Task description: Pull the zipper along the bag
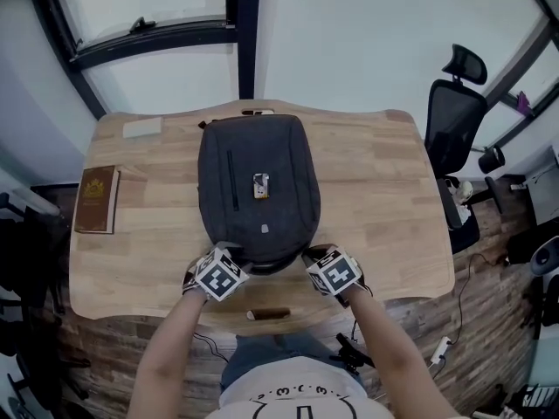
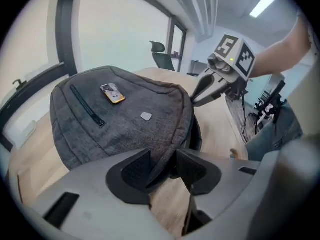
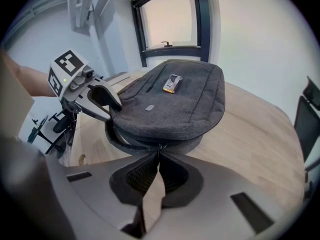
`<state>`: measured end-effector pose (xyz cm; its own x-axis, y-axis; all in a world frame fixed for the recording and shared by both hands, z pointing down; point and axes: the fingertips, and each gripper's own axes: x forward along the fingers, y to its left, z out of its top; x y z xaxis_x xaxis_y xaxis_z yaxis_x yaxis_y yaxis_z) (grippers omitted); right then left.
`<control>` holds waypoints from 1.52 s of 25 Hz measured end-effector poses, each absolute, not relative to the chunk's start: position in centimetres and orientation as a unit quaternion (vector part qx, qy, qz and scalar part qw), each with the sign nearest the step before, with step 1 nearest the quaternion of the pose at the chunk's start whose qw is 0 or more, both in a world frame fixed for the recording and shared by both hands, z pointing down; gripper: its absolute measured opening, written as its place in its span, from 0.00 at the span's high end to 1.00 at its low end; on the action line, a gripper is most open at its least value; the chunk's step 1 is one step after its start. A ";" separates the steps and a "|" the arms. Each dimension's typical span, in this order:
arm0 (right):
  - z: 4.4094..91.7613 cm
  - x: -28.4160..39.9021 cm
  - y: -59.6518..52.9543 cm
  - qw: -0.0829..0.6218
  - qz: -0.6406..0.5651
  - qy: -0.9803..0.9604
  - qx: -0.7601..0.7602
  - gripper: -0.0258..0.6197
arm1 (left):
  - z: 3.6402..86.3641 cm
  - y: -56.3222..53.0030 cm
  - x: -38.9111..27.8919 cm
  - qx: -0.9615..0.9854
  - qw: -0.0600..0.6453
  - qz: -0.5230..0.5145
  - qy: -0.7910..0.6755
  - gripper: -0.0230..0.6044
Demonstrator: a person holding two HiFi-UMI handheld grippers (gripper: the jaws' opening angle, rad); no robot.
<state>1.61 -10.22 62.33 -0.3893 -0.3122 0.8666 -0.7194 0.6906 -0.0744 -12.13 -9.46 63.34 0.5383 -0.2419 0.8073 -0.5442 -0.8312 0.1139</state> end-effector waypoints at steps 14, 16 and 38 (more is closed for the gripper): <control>62.6 -5.9 -6.6 0.449 0.281 -0.799 0.283 0.85 | 63.4 -10.3 -11.9 0.858 0.223 0.389 -0.249 0.71; 62.6 -6.5 -6.4 0.442 0.293 -0.798 0.287 0.84 | 63.4 -10.2 -11.9 0.859 0.223 0.389 -0.248 0.71; 59.9 -2.6 -6.9 0.358 0.281 -0.810 0.370 0.70 | 59.1 -7.6 -10.9 0.882 0.214 0.314 -0.278 0.65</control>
<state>-2.59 -6.92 59.95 -0.4704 -0.3980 0.7876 -0.7999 0.5692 -0.1902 -10.93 -7.59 59.13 0.6480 -0.3570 0.6728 -0.6256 -0.7534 0.2027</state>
